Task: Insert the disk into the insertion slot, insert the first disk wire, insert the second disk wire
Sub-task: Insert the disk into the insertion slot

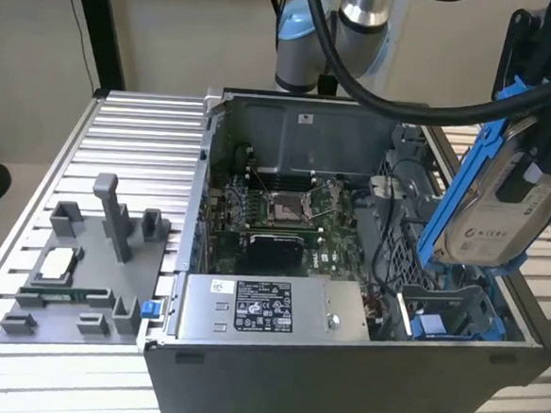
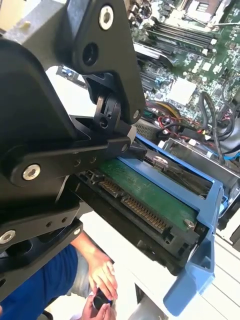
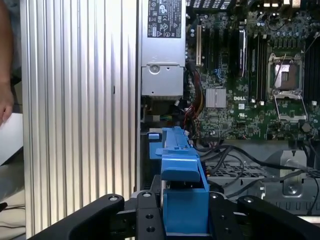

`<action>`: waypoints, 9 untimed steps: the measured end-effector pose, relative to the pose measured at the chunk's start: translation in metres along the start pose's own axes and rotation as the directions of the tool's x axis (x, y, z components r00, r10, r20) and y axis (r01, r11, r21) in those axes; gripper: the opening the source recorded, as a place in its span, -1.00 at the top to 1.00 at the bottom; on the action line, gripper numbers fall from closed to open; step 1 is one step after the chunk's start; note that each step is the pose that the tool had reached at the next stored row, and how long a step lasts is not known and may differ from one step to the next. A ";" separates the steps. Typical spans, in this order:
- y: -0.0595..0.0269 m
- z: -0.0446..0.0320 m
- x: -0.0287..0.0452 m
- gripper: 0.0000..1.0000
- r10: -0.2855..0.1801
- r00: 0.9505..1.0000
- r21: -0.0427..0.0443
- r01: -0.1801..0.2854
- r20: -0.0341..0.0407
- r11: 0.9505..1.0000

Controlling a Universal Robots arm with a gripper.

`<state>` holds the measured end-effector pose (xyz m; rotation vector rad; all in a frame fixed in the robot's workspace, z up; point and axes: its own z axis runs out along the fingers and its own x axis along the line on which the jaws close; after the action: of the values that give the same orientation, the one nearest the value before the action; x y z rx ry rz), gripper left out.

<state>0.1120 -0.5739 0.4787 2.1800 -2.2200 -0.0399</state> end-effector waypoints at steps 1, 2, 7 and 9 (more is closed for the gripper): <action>-0.0007 0.0013 0.0000 1.00 0.000 1.000 0.000 0.000 0.000 1.000; -0.0014 0.0027 0.0000 1.00 0.000 1.000 0.000 0.000 0.000 1.000; -0.0039 0.0083 -0.0001 1.00 0.000 1.000 0.000 0.000 0.000 1.000; -0.0048 0.0102 -0.0001 1.00 0.000 1.000 0.000 0.000 0.000 1.000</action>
<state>0.1164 -0.5739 0.4684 2.1802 -2.2203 -0.0395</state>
